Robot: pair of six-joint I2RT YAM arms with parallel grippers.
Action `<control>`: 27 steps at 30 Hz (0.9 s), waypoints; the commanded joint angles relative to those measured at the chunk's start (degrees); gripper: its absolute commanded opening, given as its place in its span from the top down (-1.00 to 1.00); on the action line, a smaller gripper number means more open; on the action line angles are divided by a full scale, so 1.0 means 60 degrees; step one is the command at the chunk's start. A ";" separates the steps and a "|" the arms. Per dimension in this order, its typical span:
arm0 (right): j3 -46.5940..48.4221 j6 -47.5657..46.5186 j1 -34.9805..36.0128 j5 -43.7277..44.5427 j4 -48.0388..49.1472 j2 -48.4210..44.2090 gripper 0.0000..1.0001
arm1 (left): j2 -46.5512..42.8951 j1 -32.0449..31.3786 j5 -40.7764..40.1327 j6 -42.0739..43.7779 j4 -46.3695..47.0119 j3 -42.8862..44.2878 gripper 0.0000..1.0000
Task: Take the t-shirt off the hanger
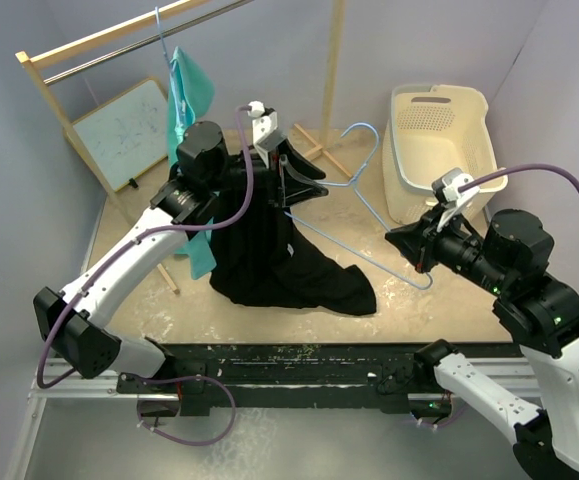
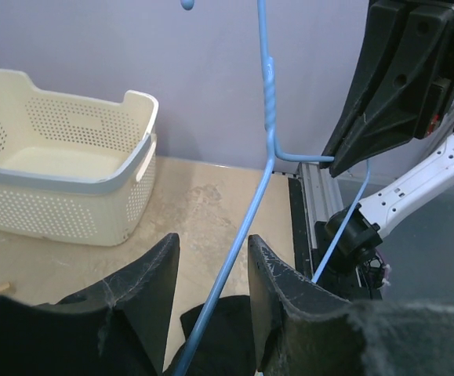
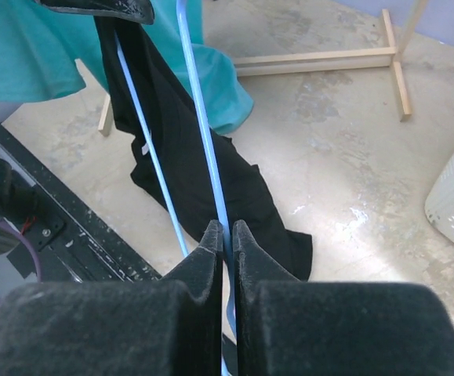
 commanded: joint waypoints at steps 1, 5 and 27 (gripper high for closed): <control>0.0414 0.0260 -0.0037 0.1164 -0.0073 0.0102 1.00 | -0.0052 -0.0062 -0.0603 -0.0336 0.0802 0.0133 0.93; 0.0941 0.0468 -0.0037 0.2027 -0.0572 0.0112 1.00 | -0.0196 -0.0060 -0.1976 -0.0052 0.0288 -0.0019 -0.17; 0.2501 -0.0187 -0.0037 0.3068 0.2152 0.2308 1.00 | -0.5978 -0.0043 -0.5230 0.1003 -0.1499 -0.2994 -0.29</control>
